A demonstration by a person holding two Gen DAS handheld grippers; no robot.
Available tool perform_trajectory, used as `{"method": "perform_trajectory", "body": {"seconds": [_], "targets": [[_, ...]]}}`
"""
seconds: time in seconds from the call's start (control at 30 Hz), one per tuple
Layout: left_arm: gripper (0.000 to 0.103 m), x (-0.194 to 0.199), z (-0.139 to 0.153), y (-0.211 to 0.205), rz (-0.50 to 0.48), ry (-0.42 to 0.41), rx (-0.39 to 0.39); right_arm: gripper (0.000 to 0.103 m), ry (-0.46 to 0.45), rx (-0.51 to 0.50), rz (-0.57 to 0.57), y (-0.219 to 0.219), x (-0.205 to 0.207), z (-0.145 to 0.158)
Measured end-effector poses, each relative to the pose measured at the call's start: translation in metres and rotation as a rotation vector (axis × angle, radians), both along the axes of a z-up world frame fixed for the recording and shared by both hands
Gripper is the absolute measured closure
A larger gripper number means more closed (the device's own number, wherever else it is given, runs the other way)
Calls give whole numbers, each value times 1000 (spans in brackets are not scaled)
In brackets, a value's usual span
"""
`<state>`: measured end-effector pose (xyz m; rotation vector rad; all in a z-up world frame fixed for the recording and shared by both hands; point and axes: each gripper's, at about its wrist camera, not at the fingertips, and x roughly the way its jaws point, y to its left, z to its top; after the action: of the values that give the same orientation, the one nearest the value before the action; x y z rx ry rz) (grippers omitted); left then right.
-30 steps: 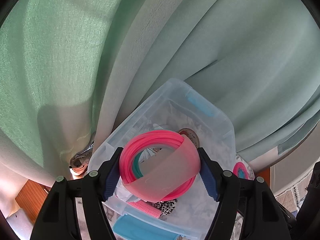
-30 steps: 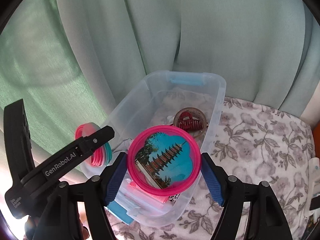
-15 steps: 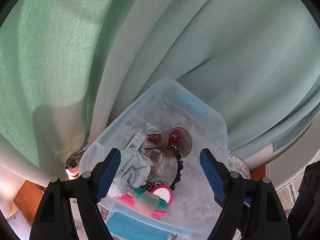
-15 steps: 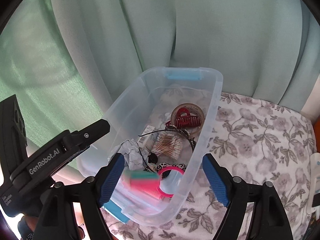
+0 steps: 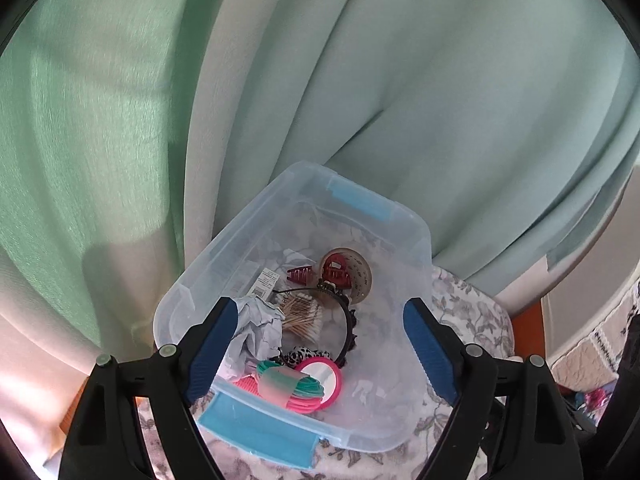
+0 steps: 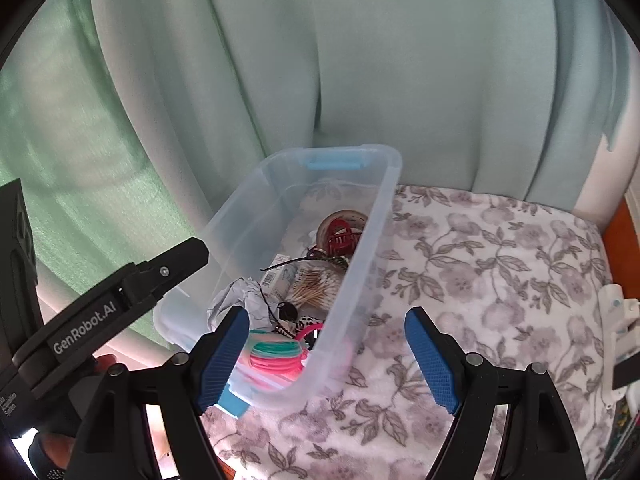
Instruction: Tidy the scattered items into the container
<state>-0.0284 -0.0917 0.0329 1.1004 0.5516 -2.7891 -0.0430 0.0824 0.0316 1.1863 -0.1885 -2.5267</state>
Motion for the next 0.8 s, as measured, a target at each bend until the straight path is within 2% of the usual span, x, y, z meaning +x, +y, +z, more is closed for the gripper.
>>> {"method": "perform_trajectory", "body": {"seconds": [0.2, 0.4, 0.57, 0.8], "targets": [[17, 18, 17, 24, -32, -12, -52, 20, 19, -34, -48, 26, 22, 11], [17, 39, 35, 52, -73, 14, -111, 20, 40, -47, -109, 52, 47, 23], [17, 55, 45, 66, -65, 26, -163, 20, 68, -66, -154, 70, 64, 33], [17, 69, 46, 81, -118, 39, -172, 20, 88, -75, -236, 90, 87, 40]]}}
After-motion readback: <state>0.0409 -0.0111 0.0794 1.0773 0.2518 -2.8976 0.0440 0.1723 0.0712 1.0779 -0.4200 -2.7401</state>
